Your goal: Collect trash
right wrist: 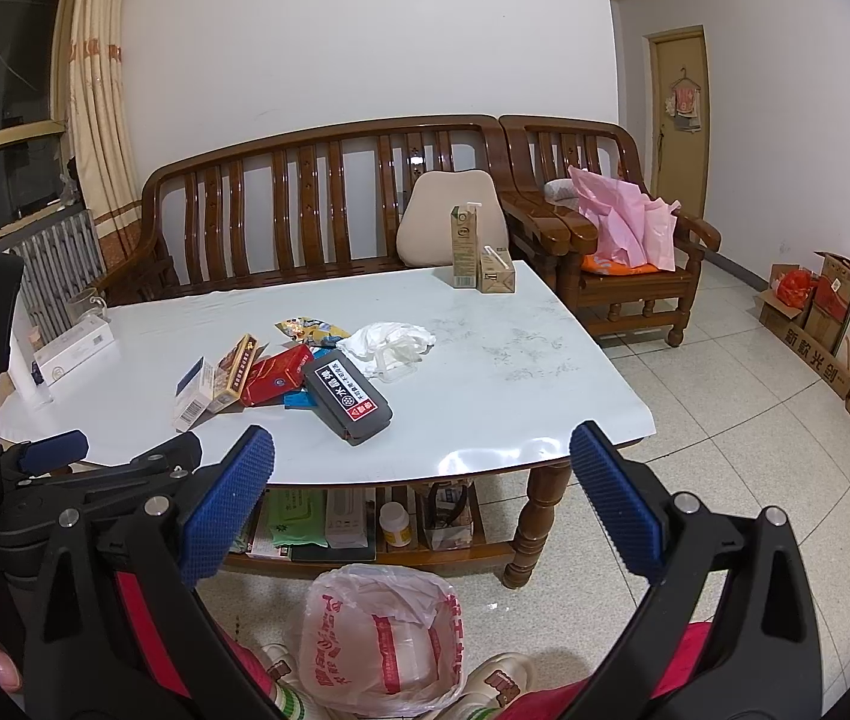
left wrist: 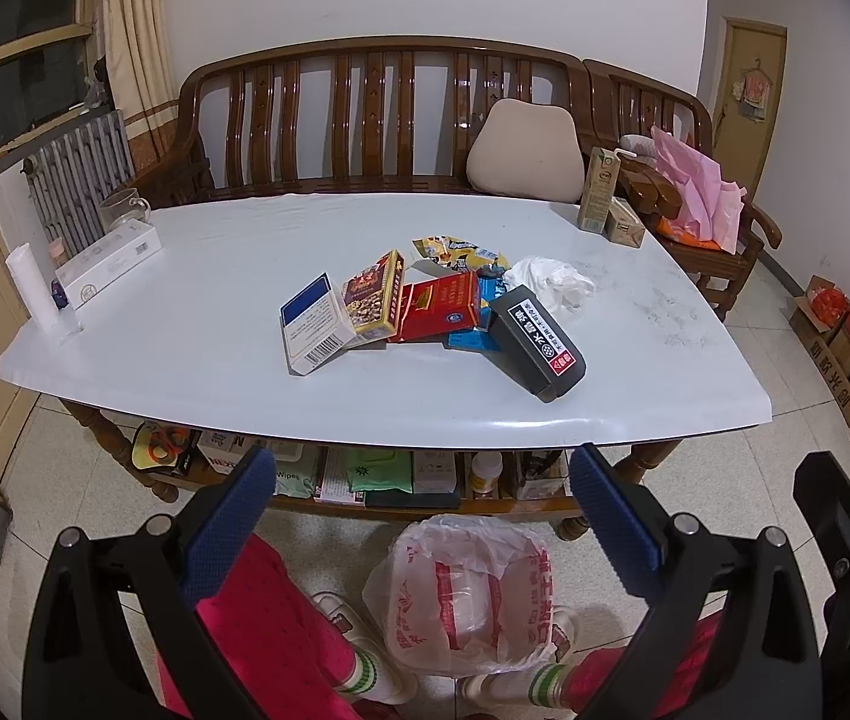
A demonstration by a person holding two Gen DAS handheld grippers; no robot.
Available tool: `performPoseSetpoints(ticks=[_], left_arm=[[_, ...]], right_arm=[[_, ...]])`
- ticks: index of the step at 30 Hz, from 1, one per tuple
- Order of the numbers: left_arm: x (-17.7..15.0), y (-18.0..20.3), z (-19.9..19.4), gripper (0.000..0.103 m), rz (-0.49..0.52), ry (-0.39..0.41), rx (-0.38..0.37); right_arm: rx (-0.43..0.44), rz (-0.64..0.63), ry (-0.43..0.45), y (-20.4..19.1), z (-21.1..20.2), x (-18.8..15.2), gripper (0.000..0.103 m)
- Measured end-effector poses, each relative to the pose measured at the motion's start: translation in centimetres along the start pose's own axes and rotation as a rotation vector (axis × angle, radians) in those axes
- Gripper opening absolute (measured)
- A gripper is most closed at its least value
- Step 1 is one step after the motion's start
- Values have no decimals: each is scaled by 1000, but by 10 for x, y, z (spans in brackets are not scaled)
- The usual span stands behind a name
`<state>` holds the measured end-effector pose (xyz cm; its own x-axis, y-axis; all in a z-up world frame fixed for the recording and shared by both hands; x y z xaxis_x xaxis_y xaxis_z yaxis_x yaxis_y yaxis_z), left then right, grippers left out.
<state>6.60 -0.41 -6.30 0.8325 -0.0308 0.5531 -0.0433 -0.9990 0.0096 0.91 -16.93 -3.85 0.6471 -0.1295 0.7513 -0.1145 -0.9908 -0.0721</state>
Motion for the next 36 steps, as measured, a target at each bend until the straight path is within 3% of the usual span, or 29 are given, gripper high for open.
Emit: performPoseSetpoints(ticks=[27,31,36], left_arm=[[9,-9,0,96,-28,-8,0],[13,-12,12,96,-33,-81,-69],[23,-23,26,96,-55,-158,-163]], right_arm=[[25,-17,-13,-20,11,5,97],[75,-58,-19,-23,19,17,97],[208,-119,-67,-28,39,34,97]])
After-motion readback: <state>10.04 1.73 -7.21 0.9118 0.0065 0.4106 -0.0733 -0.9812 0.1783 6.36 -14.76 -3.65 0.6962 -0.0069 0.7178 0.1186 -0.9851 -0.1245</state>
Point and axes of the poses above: each gripper's, at about its wrist camera, not at the fingertips, and z roughly the way its jaws point, y to its right, x to its top, the point moved 10 cm from there along z, roughly the way its jaws point, and after that the axes turned 12 degrees about -y, right-handed, at the moved point
